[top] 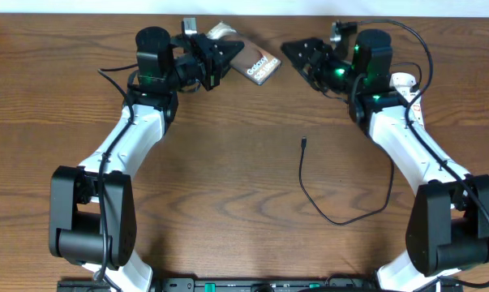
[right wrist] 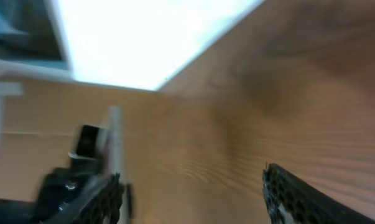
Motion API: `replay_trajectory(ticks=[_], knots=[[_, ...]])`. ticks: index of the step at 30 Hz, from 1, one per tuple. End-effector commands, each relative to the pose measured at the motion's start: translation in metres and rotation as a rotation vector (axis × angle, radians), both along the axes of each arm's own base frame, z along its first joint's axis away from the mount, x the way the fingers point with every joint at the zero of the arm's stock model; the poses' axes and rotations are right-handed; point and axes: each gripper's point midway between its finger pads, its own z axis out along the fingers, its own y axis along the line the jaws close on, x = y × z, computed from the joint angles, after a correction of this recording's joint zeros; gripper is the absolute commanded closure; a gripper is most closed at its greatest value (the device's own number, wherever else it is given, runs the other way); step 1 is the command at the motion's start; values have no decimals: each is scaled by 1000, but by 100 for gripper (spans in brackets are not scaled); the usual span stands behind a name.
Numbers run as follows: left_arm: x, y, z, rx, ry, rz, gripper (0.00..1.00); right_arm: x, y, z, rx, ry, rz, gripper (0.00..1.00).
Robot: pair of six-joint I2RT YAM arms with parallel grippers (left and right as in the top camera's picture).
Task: Plug charger to phone and switch on socket
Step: 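Open the right gripper and release the phone to the left gripper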
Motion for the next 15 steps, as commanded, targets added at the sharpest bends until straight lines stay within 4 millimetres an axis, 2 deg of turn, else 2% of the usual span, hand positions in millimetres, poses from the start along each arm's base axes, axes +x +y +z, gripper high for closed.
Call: replay_trajectory(ticks=[1,9,15], knots=[[-5,5,13,25,-84,-42,93,-13,3,-10,-106,-60,94,31],[-4,16,14,25,-95,-44,93,-48,-13,-72,-318,138,128,34],[-7,14,14,20,-95,-66,93,-67,-20,-91,-463,228,138,37]])
